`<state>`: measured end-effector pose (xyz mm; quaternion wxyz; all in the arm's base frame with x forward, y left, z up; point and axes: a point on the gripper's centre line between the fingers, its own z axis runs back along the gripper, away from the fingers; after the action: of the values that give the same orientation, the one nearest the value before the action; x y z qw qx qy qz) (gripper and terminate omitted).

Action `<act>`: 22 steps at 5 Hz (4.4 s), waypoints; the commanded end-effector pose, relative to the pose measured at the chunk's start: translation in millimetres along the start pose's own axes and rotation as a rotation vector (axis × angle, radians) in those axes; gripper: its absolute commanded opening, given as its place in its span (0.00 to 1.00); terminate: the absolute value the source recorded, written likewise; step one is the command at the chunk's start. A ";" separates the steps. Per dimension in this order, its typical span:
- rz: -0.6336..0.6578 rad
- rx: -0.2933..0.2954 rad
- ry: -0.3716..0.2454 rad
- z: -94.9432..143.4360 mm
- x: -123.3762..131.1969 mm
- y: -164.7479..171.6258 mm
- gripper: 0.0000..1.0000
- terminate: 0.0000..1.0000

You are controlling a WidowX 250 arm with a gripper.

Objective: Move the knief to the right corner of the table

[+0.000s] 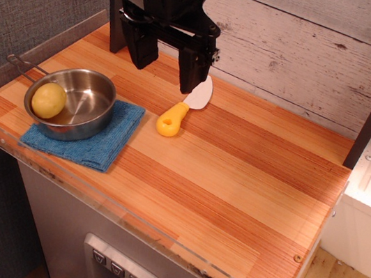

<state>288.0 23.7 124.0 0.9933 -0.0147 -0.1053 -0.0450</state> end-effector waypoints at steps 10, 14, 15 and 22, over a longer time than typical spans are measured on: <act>0.150 0.046 0.057 -109.5 49.4 22.0 0.00 0.00; 0.071 0.028 0.004 7.7 17.5 -65.6 0.00 0.00; 0.067 0.030 0.034 -15.2 -6.4 -92.5 0.00 0.00; 0.104 -0.074 -0.053 -74.9 -22.8 -111.2 1.00 0.00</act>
<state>265.7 -87.4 38.6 0.9927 -0.0521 -0.1085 0.0008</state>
